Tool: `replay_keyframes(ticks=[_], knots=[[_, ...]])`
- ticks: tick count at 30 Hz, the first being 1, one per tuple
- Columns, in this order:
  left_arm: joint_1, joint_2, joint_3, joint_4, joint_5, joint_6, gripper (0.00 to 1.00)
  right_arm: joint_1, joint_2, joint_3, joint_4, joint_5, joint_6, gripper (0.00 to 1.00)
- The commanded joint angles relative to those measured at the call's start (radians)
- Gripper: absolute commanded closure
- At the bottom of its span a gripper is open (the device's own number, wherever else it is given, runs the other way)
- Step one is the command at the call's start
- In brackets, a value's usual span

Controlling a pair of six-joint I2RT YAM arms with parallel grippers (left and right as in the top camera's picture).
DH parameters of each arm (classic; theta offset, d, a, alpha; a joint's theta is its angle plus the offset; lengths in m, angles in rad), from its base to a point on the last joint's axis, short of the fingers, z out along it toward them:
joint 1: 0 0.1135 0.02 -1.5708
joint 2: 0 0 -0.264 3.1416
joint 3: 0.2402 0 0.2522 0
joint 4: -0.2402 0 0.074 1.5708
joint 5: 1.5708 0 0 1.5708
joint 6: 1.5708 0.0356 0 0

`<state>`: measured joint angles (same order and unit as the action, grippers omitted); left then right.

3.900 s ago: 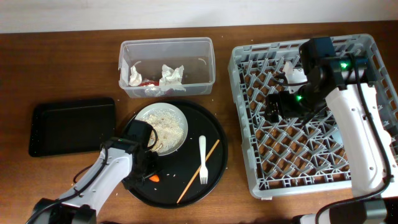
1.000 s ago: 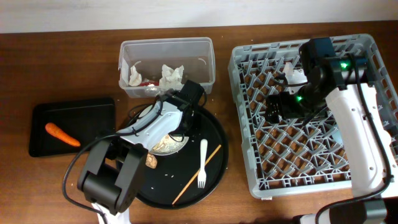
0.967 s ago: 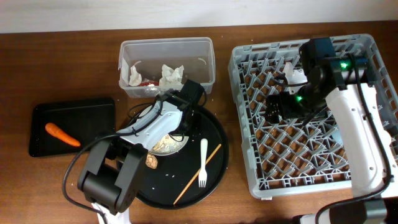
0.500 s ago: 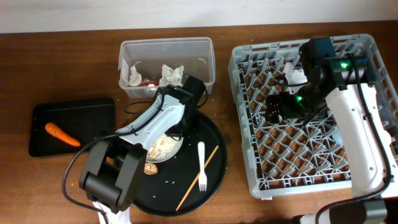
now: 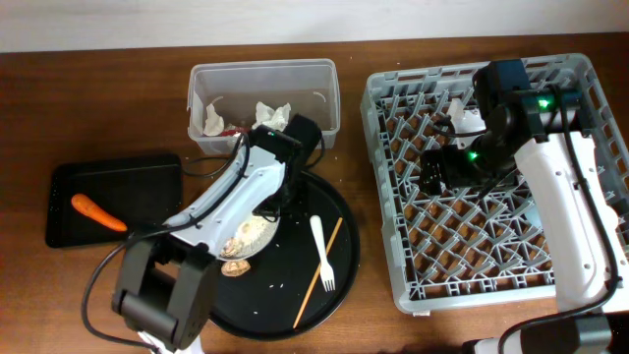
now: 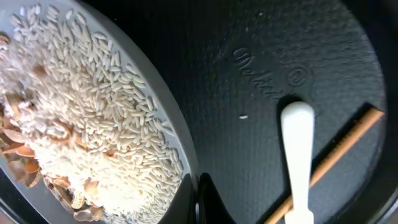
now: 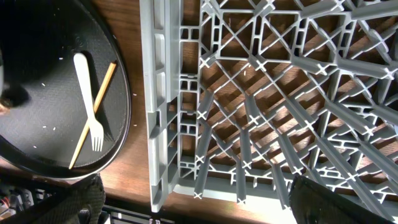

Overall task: Sort waste into correct bins and load items into the dishwasher rack
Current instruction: 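Grasp the white plate rim with the left gripper and lift it, then tip the white plate over the black tray to dump the rice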

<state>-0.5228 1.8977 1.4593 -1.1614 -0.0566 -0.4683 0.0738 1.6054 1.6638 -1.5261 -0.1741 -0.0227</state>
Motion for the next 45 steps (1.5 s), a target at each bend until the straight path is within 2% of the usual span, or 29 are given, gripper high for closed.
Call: replay_keyframes(ticks=[1,13,18,24,31,35,42,45], knots=[[0.0,-0.07,0.053,-0.04,-0.02,-0.002,0.99,0.005,-0.008,0.0,-0.005,0.002,0.001,0.02],[0.036,-0.095,0.219,-0.186,-0.116,0.014,0.99,0.005,-0.008,0.0,-0.021,0.002,0.001,0.01],[0.201,-0.101,0.219,-0.156,-0.087,0.105,1.0,0.005,-0.008,0.0,-0.039,0.003,0.001,0.02],[0.4,-0.101,0.219,-0.057,-0.061,0.153,1.0,0.005,-0.008,0.0,-0.041,0.003,0.001,0.02],[0.631,-0.101,0.219,0.045,0.257,0.299,0.99,0.005,-0.008,0.0,-0.05,0.003,0.001,0.02],[0.743,-0.101,0.219,0.058,0.496,0.389,0.99,0.005,-0.008,0.0,-0.053,0.002,0.002,0.02],[0.913,-0.101,0.217,0.008,0.844,0.44,0.99,0.005,-0.008,0.0,-0.056,0.003,0.002,0.02],[0.961,-0.101,0.215,-0.019,0.916,0.457,1.0,0.005,-0.008,0.0,-0.056,0.003,0.002,0.02]])
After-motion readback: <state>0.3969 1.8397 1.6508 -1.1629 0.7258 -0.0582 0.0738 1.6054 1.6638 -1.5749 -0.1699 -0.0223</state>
